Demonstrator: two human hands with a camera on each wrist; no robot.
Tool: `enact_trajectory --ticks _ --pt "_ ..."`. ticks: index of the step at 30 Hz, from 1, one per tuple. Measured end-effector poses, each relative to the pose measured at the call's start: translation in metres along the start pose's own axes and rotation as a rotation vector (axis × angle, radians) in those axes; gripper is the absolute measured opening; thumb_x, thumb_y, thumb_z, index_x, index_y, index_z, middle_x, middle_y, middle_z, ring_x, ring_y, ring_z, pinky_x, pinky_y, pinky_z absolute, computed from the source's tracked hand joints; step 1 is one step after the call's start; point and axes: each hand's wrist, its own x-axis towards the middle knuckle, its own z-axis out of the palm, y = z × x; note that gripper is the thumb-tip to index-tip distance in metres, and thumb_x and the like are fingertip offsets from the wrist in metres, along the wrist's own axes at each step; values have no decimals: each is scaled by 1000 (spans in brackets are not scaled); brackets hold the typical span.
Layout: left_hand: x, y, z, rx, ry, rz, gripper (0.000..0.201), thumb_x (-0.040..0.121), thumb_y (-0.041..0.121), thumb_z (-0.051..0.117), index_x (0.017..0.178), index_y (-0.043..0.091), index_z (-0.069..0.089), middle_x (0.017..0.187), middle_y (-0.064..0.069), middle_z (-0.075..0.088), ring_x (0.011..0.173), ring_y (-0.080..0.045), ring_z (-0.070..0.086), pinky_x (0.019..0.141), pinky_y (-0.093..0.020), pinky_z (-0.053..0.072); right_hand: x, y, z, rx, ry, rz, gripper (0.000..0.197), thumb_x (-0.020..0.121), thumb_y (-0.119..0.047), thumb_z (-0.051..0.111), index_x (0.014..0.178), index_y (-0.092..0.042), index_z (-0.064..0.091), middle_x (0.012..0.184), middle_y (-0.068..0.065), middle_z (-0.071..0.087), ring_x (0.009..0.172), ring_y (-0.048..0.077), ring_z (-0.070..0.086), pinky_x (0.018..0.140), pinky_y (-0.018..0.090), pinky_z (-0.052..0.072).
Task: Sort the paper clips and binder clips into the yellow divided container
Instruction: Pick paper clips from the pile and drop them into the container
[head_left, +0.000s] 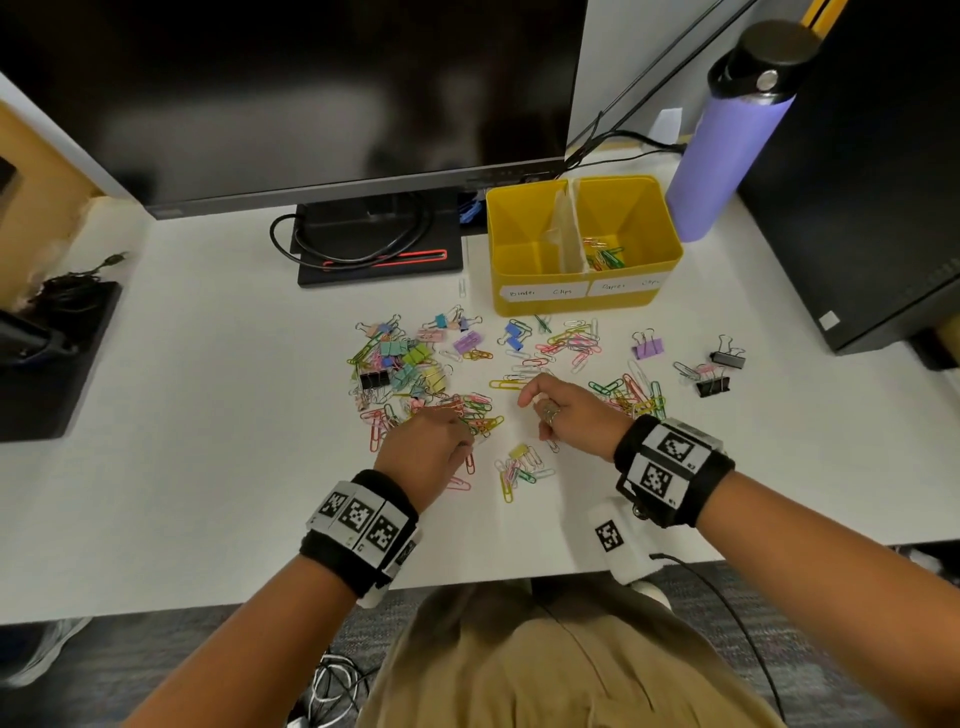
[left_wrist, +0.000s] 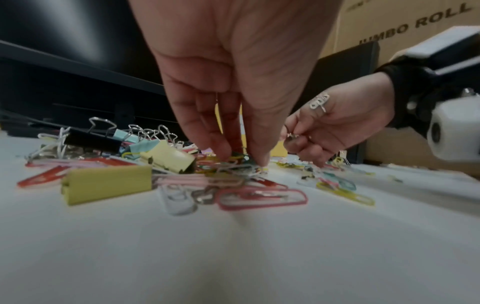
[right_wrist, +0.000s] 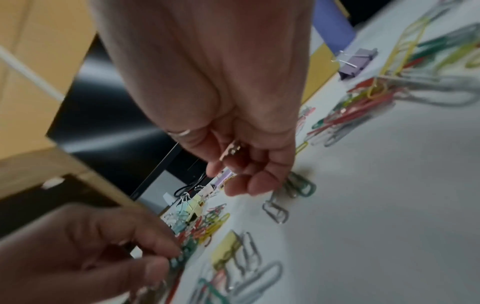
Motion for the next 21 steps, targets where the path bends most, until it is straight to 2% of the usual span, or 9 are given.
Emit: enact_trajectory --ticks 2,4,6,8,10,12,15,18,21 --pt "1 0 -1 -95 74 -22 15 88 23 56 91 14 68 96 -2 66 87 -19 60 65 -26 45 -1 -2 2 -229 -47 -83 15 94 -7 40 102 -9 53 83 -2 50 79 19 49 72 27 37" --pt "2 1 -4 -266 138 -72 10 86 20 60 88 13 67 88 1 64 69 -5 55 59 -17 39 -2 -2 6 -461 -80 -171 18 91 -17 51 107 -8 56 85 -3 50 84 20 47 75 26 34" --pt "4 1 -9 -503 176 -148 9 86 17 60 91 11 65 81 6 61 61 4 53 57 -7 40 -3 -1 12 -739 -112 -230 26 89 -25 55 113 -14 56 96 6 56 93 25 52 81 32 37" --pt "5 -1 -16 -797 123 -273 15 90 14 55 105 12 60 80 7 56 65 0 54 66 -21 50 -2 -1 16 -963 -135 -272 29 91 -24 52 118 -16 55 109 12 59 104 28 55 91 37 37" --pt "5 -5 -21 -1088 2 -407 20 96 14 44 111 17 56 78 2 52 69 -12 51 69 -32 50 -2 -2 18 -1064 -147 -306 29 91 -20 50 119 -14 55 112 13 59 107 30 55 93 38 36" --pt "5 -7 -26 -1298 -65 -497 26 99 17 35 100 19 61 74 0 54 69 -13 51 70 -29 46 -2 -3 19 -1080 -141 -320 27 90 -16 51 116 -12 56 111 14 60 105 29 56 92 38 36" --pt "6 -9 -28 -1479 -42 -578 38 100 20 34 77 19 65 74 -1 57 69 -13 48 66 -25 39 -3 -3 16 -931 -118 -274 22 87 -10 54 109 -9 57 107 13 61 100 29 57 86 34 40" --pt "6 -10 -26 -1556 -54 -596 32 99 22 35 89 21 65 71 6 68 72 -12 52 69 -25 39 -4 -5 8 -709 -112 -193 9 86 -8 55 95 -10 57 86 4 57 85 23 51 71 29 38" --pt "6 -10 -29 -1592 -119 -584 30 99 28 33 96 27 62 78 13 74 83 -12 60 75 -29 39 0 -2 -15 -607 16 -142 7 88 -6 53 94 -7 57 87 4 57 83 17 48 67 22 35"
